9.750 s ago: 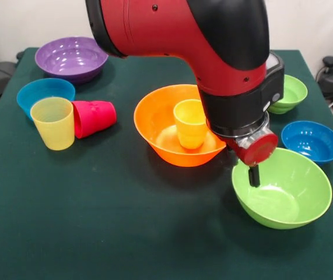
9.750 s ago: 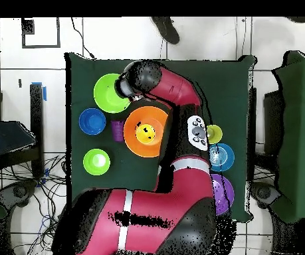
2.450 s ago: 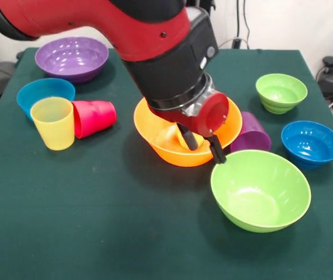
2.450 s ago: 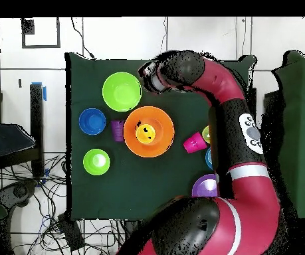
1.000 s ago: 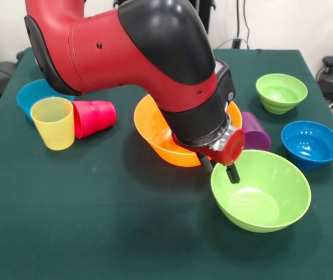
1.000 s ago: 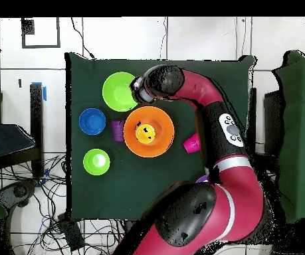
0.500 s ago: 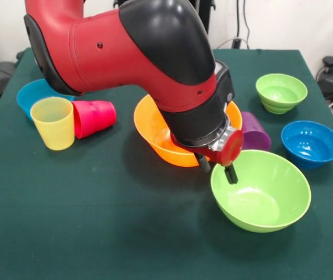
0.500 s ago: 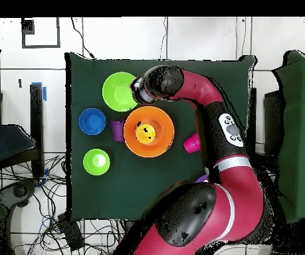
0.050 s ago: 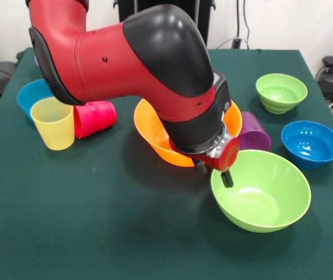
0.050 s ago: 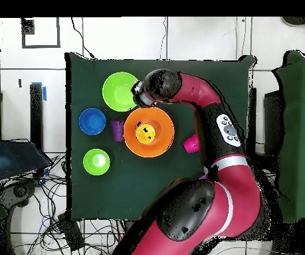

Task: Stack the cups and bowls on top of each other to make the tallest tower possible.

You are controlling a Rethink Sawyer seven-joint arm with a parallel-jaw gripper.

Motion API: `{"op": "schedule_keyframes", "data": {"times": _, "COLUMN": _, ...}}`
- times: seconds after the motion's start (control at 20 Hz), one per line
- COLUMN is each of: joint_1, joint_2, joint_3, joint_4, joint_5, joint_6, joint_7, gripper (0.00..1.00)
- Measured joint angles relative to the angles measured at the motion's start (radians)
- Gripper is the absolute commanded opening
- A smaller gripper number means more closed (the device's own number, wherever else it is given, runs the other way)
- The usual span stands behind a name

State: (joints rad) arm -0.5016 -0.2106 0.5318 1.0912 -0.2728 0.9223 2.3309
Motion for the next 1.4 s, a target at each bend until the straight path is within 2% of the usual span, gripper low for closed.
{"op": "schedule_keyframes", "data": {"times": 0.55, "joint_1": 0.000, "joint_2": 0.049, "joint_3": 0.001, "joint_4": -0.027, "joint_5": -0.026, "joint_6": -0.021, "joint_7": 0.000, "gripper": 1.00}}
{"op": "schedule_keyframes", "data": {"times": 1.4, "joint_1": -0.004, "joint_2": 0.058, "joint_3": 0.020, "joint_4": -0.035, "joint_5": -0.034, "joint_6": -0.050, "joint_7": 0.000, "gripper": 1.00}}
